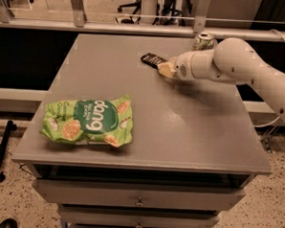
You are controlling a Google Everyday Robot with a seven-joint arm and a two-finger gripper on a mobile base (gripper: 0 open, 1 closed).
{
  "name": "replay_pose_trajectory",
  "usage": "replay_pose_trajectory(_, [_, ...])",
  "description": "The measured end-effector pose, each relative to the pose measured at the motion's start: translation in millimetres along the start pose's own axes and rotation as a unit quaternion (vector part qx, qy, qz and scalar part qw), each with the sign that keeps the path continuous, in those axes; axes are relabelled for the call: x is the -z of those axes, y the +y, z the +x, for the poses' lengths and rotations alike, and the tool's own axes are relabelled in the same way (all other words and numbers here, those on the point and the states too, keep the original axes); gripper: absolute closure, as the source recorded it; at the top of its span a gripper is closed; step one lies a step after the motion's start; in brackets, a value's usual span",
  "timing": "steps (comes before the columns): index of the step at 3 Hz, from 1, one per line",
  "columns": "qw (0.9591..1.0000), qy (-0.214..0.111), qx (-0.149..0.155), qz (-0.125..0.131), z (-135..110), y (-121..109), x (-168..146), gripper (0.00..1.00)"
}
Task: Pick rxbar chocolate
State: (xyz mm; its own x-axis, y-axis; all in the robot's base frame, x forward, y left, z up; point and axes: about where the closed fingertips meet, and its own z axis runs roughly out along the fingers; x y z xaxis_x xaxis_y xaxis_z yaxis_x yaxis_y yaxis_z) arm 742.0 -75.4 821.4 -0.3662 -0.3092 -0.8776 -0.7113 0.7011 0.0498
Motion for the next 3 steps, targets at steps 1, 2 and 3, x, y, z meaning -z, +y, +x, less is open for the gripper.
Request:
replay_pose_trajectory(1, [1.0, 0.0, 0.0, 0.0, -0.2, 0.2, 0.1, 1.0])
replay_pose_trajectory(2, [1.0, 0.0, 0.0, 0.0, -0.2, 0.2, 0.1, 1.0])
replay_pose_trajectory(3, [1.0, 0.0, 0.001, 0.0, -0.2, 0.3, 0.1, 1.0])
